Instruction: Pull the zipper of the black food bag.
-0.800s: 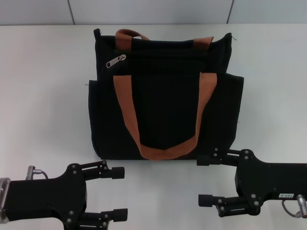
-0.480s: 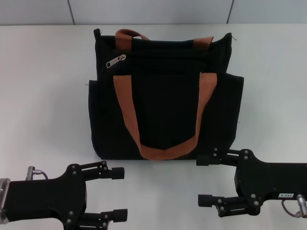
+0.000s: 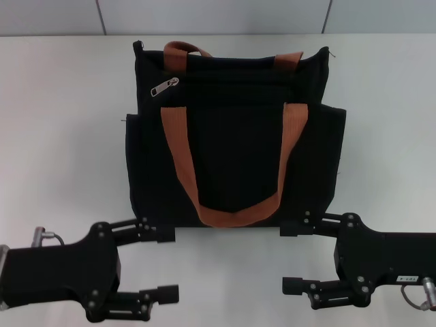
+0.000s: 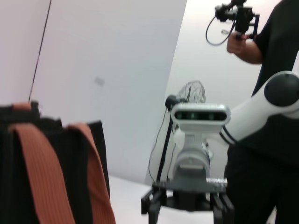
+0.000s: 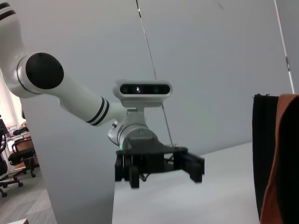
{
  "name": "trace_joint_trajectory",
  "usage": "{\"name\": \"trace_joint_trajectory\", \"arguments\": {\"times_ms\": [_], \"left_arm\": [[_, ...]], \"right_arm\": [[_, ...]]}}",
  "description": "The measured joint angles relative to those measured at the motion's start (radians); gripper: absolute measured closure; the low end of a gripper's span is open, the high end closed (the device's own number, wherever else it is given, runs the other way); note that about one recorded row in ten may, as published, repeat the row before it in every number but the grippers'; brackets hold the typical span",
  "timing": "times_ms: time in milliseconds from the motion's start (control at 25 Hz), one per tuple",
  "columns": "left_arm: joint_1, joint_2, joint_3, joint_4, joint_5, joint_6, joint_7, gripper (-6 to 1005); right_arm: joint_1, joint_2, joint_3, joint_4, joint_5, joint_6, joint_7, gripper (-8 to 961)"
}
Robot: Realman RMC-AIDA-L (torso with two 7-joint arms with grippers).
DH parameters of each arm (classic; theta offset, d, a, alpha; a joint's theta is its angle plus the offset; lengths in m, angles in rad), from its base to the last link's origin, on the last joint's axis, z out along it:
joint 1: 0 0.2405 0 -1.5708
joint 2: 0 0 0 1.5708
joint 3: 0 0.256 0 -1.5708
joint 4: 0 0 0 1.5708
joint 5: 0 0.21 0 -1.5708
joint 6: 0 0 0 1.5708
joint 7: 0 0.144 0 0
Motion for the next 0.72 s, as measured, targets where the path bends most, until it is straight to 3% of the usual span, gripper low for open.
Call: {"name": "trace_joint_trajectory", "arguments": {"times_ms": [200,240,360,480,600,680,720], "left_arm": [[-0.003,-0.001,-0.024,0.000,-0.001,0.019,0.005,206],[-0.011,-0.003,-0.076,0.000,-0.004,0.045,0.007,206],[-0.018,-0.006,-0.110,-0.002,-0.022,0.051,0.008,208],[-0.021,-0.007,-0.124,-0.007,-0.099,0.055,0.008,210],[-0.003,-0.003,-0.128,-0.011,-0.306,0.053,-0.002,212],[-0.003,-0.003,-0.128,-0.011,-0.306,0.053,-0.002,213],[0.006,0.006,-0.135,-0.010,-0.398,0.029,-0.006,214]], "right_arm": [[-0.004,-0.001,0.000,0.000,0.000,0.001,0.000,165],[-0.004,-0.001,0.000,0.000,0.000,0.002,0.000,166],[-0.004,-0.001,0.000,0.000,0.000,0.003,0.000,167],[-0.003,-0.001,0.000,0.000,0.000,0.003,0.000,169],[-0.002,-0.001,0.000,0.000,0.000,0.004,0.000,171],[-0.002,-0.001,0.000,0.000,0.000,0.004,0.000,173],[-0.003,-0.001,0.000,0.000,0.000,0.004,0.000,173]]}}
